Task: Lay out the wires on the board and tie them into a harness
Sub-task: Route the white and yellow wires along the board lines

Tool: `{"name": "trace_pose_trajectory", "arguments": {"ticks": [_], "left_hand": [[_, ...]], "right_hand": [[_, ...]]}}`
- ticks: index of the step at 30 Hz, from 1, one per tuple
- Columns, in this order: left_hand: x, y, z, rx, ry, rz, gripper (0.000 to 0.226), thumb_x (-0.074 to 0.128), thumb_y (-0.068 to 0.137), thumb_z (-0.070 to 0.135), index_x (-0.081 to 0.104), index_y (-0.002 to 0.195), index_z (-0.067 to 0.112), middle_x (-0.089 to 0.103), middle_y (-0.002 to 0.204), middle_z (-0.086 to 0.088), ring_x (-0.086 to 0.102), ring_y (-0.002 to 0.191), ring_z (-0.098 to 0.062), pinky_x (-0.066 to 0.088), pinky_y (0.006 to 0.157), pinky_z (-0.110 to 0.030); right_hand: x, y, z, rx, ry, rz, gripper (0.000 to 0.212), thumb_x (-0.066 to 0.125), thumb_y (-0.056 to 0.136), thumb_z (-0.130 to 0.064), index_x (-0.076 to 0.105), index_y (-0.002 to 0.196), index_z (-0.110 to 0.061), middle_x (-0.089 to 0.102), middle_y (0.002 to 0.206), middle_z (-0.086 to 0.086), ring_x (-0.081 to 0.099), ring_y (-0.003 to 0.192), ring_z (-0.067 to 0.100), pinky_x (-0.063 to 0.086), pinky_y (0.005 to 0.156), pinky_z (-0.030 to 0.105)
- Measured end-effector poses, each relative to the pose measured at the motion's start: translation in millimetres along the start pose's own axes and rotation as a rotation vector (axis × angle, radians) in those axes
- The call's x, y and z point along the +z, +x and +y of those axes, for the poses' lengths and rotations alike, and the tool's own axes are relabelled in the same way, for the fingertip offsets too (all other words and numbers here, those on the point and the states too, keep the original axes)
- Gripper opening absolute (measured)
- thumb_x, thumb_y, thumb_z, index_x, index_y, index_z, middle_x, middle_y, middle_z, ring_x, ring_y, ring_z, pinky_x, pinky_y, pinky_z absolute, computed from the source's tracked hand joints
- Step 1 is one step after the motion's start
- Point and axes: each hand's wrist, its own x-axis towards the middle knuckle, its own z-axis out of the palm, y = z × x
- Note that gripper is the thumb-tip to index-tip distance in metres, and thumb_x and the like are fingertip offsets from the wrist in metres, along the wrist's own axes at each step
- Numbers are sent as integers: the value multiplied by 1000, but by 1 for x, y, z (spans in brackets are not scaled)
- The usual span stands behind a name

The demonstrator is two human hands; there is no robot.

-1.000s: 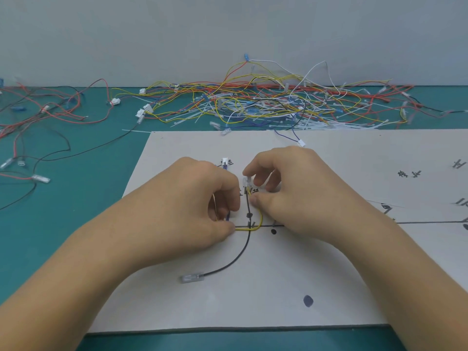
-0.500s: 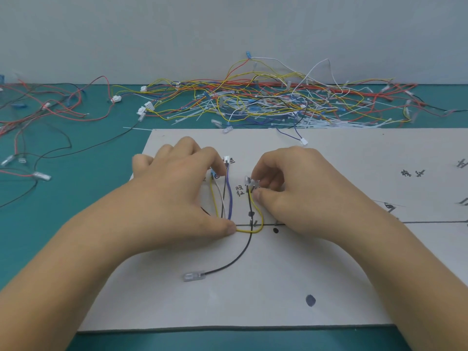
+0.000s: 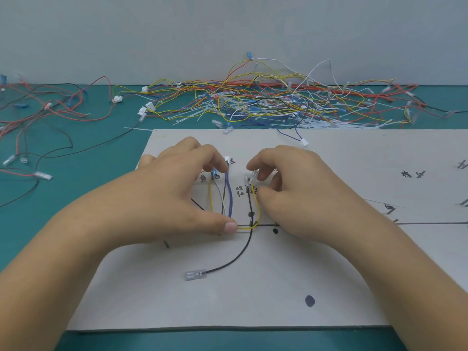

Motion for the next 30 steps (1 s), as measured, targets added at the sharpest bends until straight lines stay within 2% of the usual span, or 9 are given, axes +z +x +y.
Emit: {"name": "trace_pose_trajectory", "arguments": {"ticks": [5, 7, 9, 12, 15, 19, 23, 26, 30], "left_hand": [[-4, 2, -9, -31, -60, 44, 72, 56, 55, 96, 45, 116, 60, 43, 120, 33, 49, 112, 7, 43, 87, -27], [-5, 3, -12, -37, -98, 85, 65, 51, 60, 94, 47, 114, 59, 47, 119, 32, 52, 110, 7, 47, 84, -30], [-5, 5, -14, -38, -131, 115, 56, 54, 69, 88, 51, 113, 55, 51, 117, 29, 52, 107, 9, 46, 78, -26], [-5, 5, -12, -31, -131, 106, 50, 60, 69, 77, 54, 111, 52, 52, 115, 27, 52, 106, 9, 43, 74, -19], [-3, 4, -10, -9, -85, 42, 46, 67, 69, 72, 56, 108, 51, 51, 116, 27, 52, 109, 9, 46, 84, -23], [2, 3, -5, -2, -46, 2, 54, 66, 65, 83, 54, 109, 54, 44, 115, 28, 48, 113, 5, 46, 98, -34], [4, 4, -1, 15, -15, -12, 64, 55, 57, 89, 54, 111, 54, 39, 113, 28, 40, 116, 2, 42, 102, -36], [7, 3, 2, 43, -4, 18, 62, 60, 60, 86, 55, 111, 51, 38, 113, 26, 35, 114, 5, 37, 95, -31], [15, 4, 9, 72, 44, 6, 60, 63, 61, 84, 55, 109, 50, 38, 113, 23, 32, 109, 4, 31, 89, -28]], "right_hand": [[0, 0, -1, 18, 45, 19, 51, 53, 86, -12, 57, 134, -30, 57, 111, -13, 56, 89, 5, 39, 68, 13], [0, 0, -1, 11, 47, 22, 50, 53, 88, -13, 57, 135, -30, 58, 112, -13, 56, 89, 5, 39, 70, 15], [0, -1, -2, 10, 58, 20, 47, 53, 88, -13, 58, 131, -31, 58, 110, -13, 56, 89, 5, 39, 69, 15], [-3, -2, -3, 10, 90, 29, 42, 52, 85, -11, 61, 119, -33, 57, 104, -15, 56, 85, 4, 39, 65, 19], [-7, -3, -3, 1, 107, 62, 28, 57, 83, -13, 59, 102, -34, 59, 98, -16, 57, 83, 2, 42, 65, 20], [-12, -4, -1, 1, 81, 65, 18, 63, 84, -15, 59, 90, -31, 61, 95, -16, 58, 79, -1, 39, 58, 7], [-16, -5, -1, 2, 53, 40, 13, 69, 84, -20, 64, 89, -31, 62, 92, -17, 57, 80, -4, 39, 61, 3], [-17, -7, -1, 12, 37, -25, 16, 74, 82, -28, 67, 96, -35, 61, 94, -19, 58, 81, -4, 37, 55, 8], [-14, -7, -4, 19, 33, -74, 27, 80, 79, -30, 66, 100, -36, 61, 96, -18, 57, 82, -3, 41, 61, 16]]}}
